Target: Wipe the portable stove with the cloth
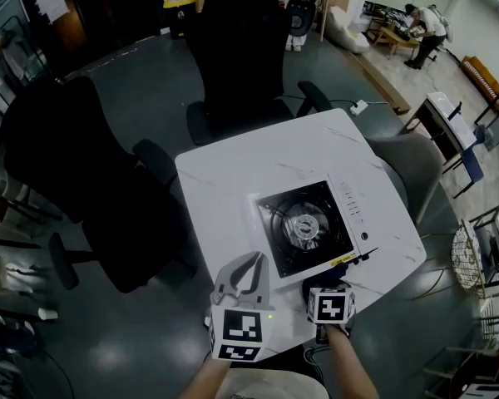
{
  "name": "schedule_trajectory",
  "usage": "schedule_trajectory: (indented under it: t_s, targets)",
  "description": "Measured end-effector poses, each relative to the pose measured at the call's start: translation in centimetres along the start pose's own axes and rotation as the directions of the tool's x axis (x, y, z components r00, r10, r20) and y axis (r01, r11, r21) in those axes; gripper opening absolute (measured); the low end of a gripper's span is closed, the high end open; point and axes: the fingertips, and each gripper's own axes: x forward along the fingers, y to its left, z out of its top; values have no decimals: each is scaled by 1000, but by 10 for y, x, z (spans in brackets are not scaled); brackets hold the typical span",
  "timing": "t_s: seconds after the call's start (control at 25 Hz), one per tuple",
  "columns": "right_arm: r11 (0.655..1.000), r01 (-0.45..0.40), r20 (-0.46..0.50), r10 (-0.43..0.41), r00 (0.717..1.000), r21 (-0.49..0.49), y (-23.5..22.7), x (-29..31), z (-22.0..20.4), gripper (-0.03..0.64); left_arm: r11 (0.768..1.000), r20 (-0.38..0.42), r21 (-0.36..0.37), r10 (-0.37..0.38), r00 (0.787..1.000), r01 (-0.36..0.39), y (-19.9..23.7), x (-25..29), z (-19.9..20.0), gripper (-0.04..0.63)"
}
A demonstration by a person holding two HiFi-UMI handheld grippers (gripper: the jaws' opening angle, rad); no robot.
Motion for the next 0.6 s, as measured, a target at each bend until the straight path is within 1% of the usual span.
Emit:
schedule_trajectory:
  t_s: [0.12,0.32,0.48,0.6]
  targets:
    - [1000,1,5,-1,1000,-16,2,1,0,98,1000,-10,-12,-5,1000,5,-2,0,-5,21]
    - [1000,-4,4,4,1000,-10,7,1,-2,98,1000,-17,-17,-17,1000,16,-5,0,-8,21]
    - [1000,-15,-2,15,1000,-10,14,-1,-3,98,1000,-14,-11,-17,1000,17,-4,-1,-6,21]
    - [999,-37,-2,37,999,-14,23,-2,-5,98,1000,4,1,-9,1000,9,-1,-4,-2,21]
